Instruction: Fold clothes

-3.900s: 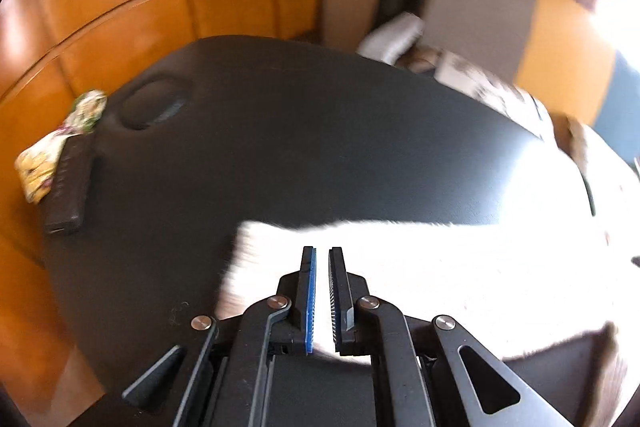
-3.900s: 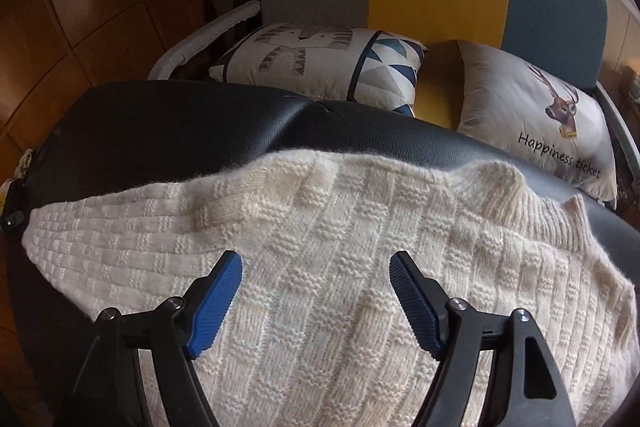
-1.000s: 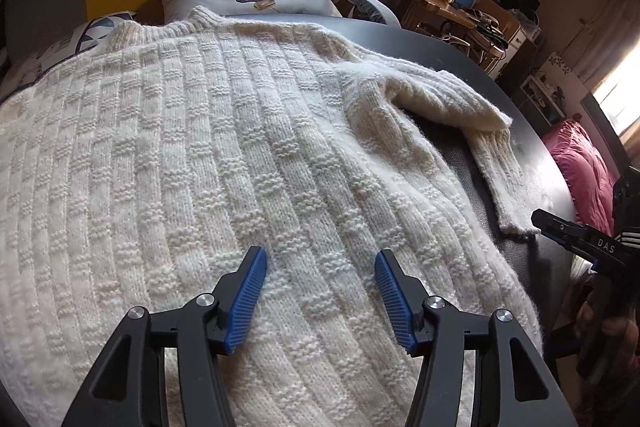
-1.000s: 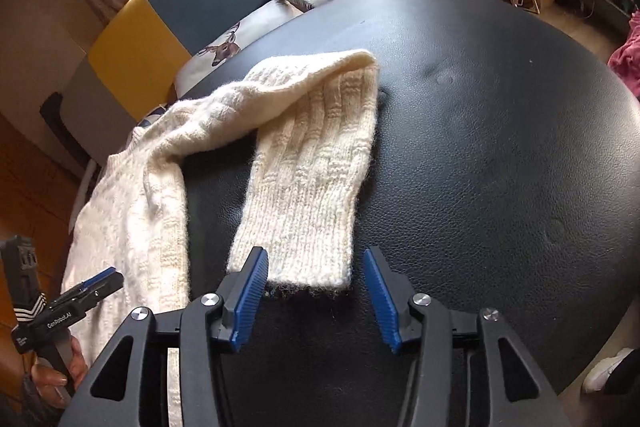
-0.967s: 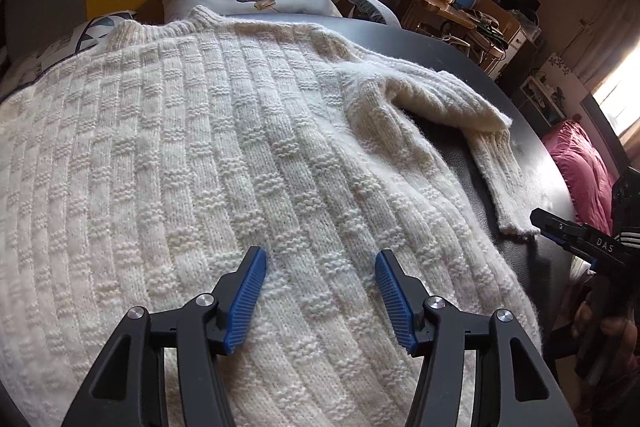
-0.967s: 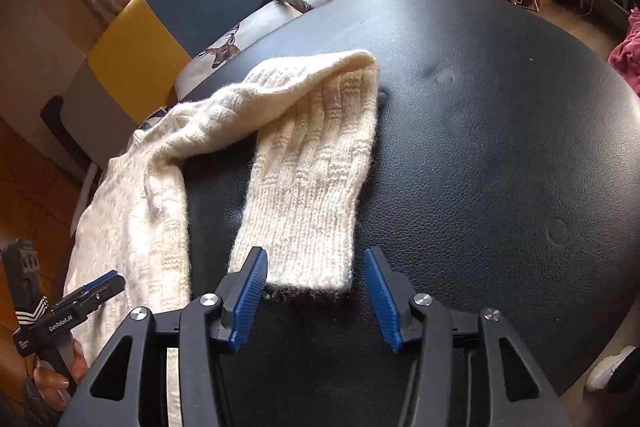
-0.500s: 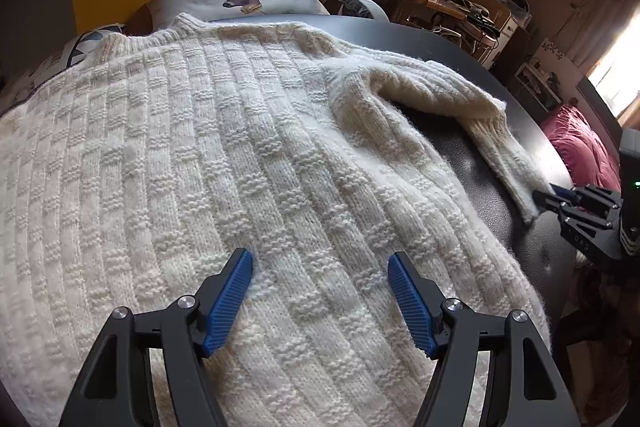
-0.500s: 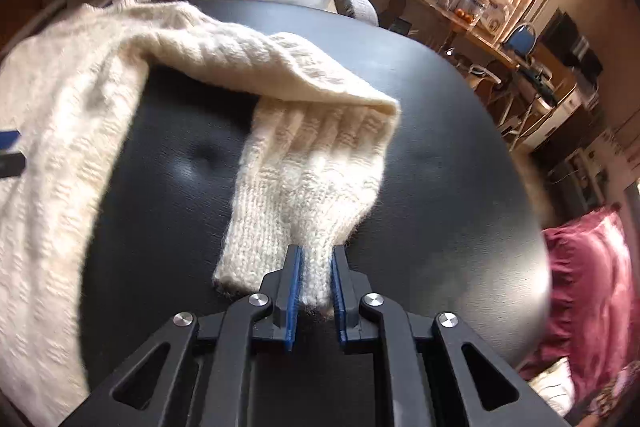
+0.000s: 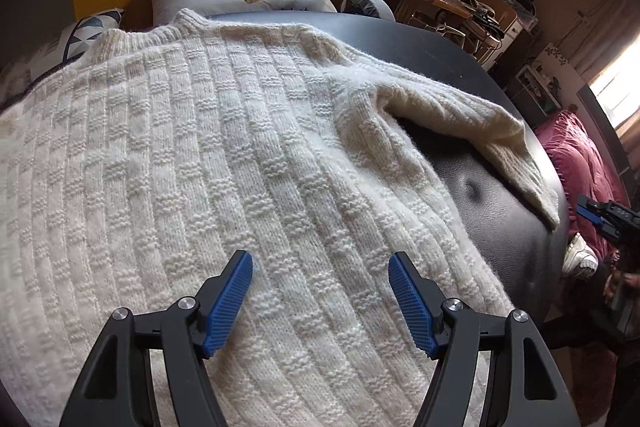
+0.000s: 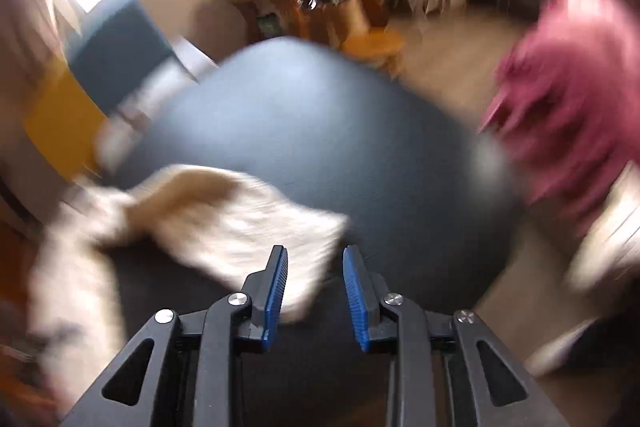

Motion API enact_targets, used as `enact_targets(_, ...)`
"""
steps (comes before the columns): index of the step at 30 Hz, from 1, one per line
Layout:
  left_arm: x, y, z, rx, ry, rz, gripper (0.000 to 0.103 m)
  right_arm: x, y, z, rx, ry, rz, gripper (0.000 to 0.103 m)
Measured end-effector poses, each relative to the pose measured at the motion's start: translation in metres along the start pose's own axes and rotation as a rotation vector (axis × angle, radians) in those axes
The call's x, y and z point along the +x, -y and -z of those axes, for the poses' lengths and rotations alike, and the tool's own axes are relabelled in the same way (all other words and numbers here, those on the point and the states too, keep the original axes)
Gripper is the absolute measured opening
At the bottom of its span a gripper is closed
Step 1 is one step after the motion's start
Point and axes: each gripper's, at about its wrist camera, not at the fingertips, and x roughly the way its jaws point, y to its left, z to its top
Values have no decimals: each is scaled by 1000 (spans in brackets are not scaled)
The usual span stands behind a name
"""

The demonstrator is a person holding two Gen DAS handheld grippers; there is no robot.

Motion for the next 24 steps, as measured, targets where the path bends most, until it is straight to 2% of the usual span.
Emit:
enact_targets(4, 6, -3, 0, -6, -19, -3, 71, 17, 43, 42, 383, -42, -277, 32)
enact_targets(5, 7, -4, 2, -1, -17, -4, 71, 22, 46, 51, 446, -41, -323, 32)
enact_targets(6, 7, -3, 3, 8, -12, -5, 71, 25, 43, 54, 461, -27, -323, 33)
enact_targets(11, 5, -7, 6, 15, 0, 18, 72, 42, 23, 51, 523, 64, -240, 32)
enact_targets(16, 3, -18, 9, -26, 15, 78, 72, 52, 7, 42, 570, 239, -135, 31)
enact_targets(20, 0, -20, 15, -2, 30, 96, 72, 51, 10, 39, 574, 348, -84, 31)
enact_targets(24, -1, -20, 18, 16, 42, 108, 73, 50, 0, 24, 495, 325, 16, 31)
